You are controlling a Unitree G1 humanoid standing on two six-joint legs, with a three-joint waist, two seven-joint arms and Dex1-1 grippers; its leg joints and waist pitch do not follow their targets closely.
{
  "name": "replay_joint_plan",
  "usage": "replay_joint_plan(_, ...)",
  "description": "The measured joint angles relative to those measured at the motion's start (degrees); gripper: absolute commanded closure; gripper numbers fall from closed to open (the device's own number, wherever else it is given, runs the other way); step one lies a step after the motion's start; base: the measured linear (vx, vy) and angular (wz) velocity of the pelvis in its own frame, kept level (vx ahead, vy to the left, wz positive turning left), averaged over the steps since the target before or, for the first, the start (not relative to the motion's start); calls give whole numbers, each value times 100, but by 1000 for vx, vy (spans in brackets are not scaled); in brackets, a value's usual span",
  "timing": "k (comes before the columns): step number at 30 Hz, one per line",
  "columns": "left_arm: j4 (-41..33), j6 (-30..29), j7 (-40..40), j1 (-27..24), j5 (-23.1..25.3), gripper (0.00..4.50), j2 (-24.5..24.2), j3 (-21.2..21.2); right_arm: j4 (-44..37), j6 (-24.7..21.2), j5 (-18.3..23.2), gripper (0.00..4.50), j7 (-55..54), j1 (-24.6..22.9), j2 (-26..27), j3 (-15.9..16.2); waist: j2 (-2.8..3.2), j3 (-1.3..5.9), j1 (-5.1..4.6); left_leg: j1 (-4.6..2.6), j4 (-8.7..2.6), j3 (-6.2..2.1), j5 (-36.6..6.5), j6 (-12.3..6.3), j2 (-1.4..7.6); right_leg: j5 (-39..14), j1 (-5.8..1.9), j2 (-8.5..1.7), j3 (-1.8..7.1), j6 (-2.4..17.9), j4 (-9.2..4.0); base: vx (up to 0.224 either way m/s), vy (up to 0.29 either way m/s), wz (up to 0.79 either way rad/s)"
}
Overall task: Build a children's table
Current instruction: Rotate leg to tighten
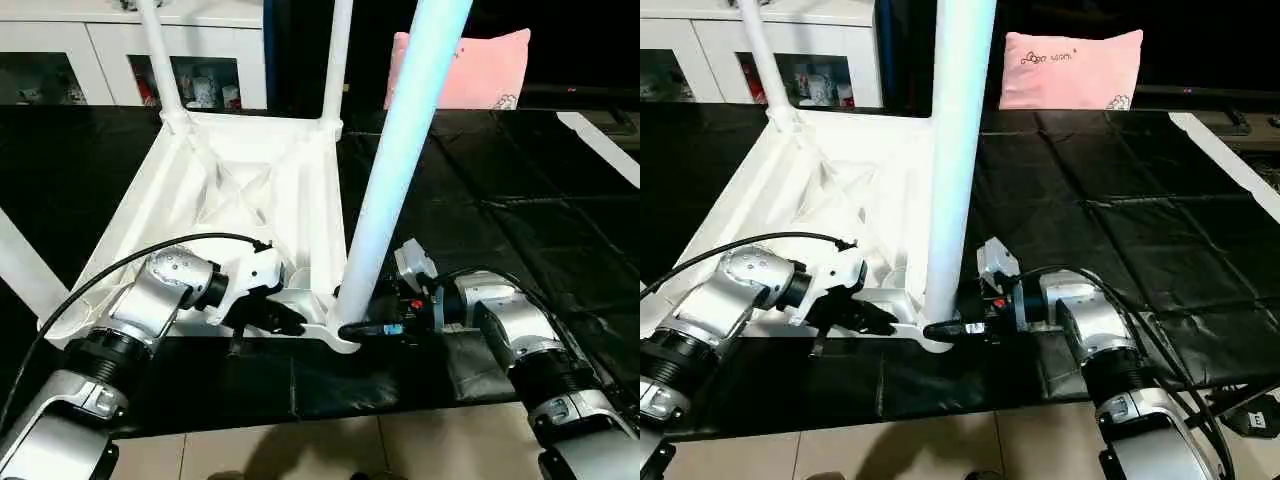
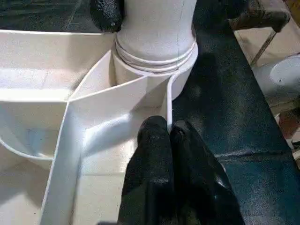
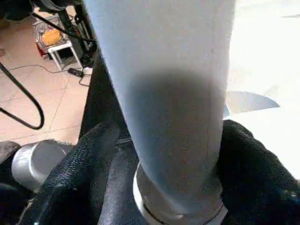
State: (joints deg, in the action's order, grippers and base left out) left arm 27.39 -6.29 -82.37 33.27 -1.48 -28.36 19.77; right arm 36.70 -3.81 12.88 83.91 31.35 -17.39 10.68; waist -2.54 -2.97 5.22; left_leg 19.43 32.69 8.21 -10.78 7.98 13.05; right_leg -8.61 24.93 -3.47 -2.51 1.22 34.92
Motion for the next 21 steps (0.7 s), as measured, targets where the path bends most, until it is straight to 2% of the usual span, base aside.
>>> replay_joint_plan(2,0,17,-26,0,-5,450,-5,17,0,-36,0,179,53,16,-14,0,-1,1,7,0,1,0,0,0,0,0,-1,0,0,0,0,0,0,0)
replay_joint_plan(5,0,34,-85,0,-5,450,-11,26,0,-85,2,187,75,18,-19,0,-1,1,13,0,1,0,0,0,0,0,-1,0,0,0,0,0,0,0)
replay_joint_plan(7,0,38,-100,0,-5,450,-8,32,-3,-120,8,219,86,23,-21,1,-2,1,18,0,2,0,0,0,0,0,-1,0,0,0,1,0,0,0)
replay_joint_plan(13,-9,-72,-73,-9,-41,450,18,29,-173,-224,6,238,55,-56,-52,-3,0,2,40,0,6,-1,0,0,0,0,-2,-1,1,1,3,0,0,0)
replay_joint_plan(16,-136,-353,33,-111,-114,450,82,-51,-387,-383,20,240,-94,-192,11,-20,3,3,49,-3,7,0,0,0,0,1,-3,-1,2,1,4,0,0,0)
replay_joint_plan(18,-248,-640,290,-192,-104,450,101,-161,-519,-629,-6,240,-484,-250,97,-81,3,4,13,-26,7,1,3,5,0,3,-18,0,3,4,12,0,0,0)
replay_joint_plan(20,-262,-889,613,-201,-51,450,184,-261,-509,-679,-112,241,-969,-249,229,-162,2,7,-26,-47,10,1,7,10,0,-7,-37,1,4,-19,11,0,0,0)
replay_joint_plan(21,-261,-1080,951,-201,29,450,303,-375,-460,-677,-220,241,-1495,-218,399,-266,-2,11,-92,-58,15,1,8,11,0,-5,-41,3,5,-22,11,0,0,0)
